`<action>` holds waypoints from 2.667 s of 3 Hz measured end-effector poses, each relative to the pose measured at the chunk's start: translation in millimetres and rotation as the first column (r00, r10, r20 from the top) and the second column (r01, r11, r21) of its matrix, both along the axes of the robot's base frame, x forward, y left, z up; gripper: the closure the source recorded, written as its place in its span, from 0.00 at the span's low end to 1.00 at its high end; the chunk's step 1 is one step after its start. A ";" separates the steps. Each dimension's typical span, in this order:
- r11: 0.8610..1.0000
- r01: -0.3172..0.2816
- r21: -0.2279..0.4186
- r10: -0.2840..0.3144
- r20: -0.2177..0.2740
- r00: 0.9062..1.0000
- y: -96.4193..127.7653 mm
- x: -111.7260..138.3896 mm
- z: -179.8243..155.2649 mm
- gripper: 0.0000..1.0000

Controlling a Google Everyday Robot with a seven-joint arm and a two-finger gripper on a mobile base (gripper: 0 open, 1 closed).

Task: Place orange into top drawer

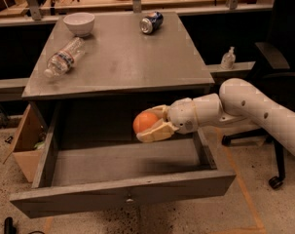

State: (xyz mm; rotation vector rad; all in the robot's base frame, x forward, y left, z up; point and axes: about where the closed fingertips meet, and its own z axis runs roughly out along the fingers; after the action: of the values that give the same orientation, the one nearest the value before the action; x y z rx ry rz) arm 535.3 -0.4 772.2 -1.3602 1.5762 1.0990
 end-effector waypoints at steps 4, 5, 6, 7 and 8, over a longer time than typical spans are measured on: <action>0.877 -0.019 -0.479 0.079 0.106 0.991 31.7 -7.4 -127.2 0.12; 0.854 0.030 -0.520 0.039 0.121 0.992 27.9 -0.8 -127.2 0.02; 0.861 0.078 -0.502 0.009 0.168 0.986 16.1 2.8 -102.3 0.25; 0.884 0.185 -0.430 -0.079 0.253 0.964 -3.8 13.8 -43.4 0.47; 0.916 0.277 -0.290 -0.184 0.309 0.933 -35.0 15.1 22.9 0.71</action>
Offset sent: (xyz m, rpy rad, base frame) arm -0.0245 0.0324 -0.1312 -0.4473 -0.1411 0.1089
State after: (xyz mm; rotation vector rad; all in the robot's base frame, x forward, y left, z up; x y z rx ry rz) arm 550.4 -35.4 795.1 -1.4220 1.7067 0.4886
